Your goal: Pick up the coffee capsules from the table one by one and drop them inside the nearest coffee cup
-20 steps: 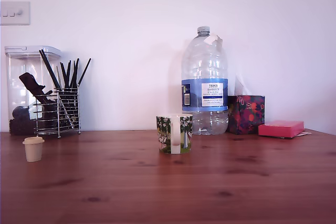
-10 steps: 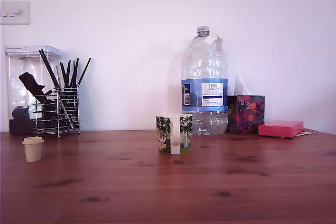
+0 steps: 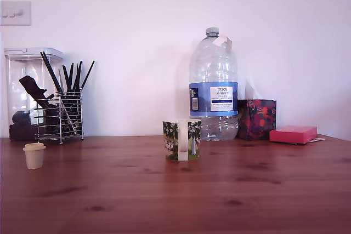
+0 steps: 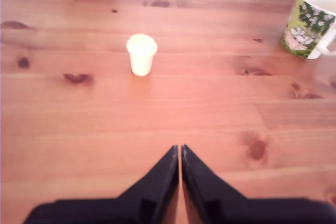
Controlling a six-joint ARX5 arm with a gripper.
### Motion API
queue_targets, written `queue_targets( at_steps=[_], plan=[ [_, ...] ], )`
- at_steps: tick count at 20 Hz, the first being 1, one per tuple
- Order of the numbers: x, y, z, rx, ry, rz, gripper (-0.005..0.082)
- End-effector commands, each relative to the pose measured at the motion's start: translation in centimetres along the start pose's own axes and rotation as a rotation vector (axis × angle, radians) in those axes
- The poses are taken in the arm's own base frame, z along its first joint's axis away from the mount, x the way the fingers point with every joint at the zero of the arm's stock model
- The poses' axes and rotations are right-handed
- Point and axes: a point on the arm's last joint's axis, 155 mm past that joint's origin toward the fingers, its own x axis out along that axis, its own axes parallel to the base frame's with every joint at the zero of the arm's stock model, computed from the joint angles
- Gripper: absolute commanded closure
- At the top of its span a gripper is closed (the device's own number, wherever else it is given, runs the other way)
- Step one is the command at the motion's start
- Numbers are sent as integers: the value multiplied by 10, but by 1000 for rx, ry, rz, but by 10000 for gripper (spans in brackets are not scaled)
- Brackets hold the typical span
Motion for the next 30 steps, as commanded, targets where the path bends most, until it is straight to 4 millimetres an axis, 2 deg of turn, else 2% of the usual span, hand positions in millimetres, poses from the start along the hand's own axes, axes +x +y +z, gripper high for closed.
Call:
queue_targets(
  at_steps=[1,2,3,4,6,7,8,12,22,27,30],
  plan=[
    [5,-1,6,25,-13,-1,787],
    [9,-2,11,26,-32,-5,768],
    [12,-3,17,26,-54,-9,700],
    [15,-3,17,25,-53,-9,554],
    [21,-1,18,35,-55,-1,171],
    [25,-1,16,52,-45,2,63],
    [27,-1,14,63,-41,2,38],
    [37,-2,17,78,-56,-4,39],
    [59,8,45,133,-201,4,39],
    [77,14,37,128,-210,-10,39],
    [96,18,30,124,-180,-4,39]
  ],
)
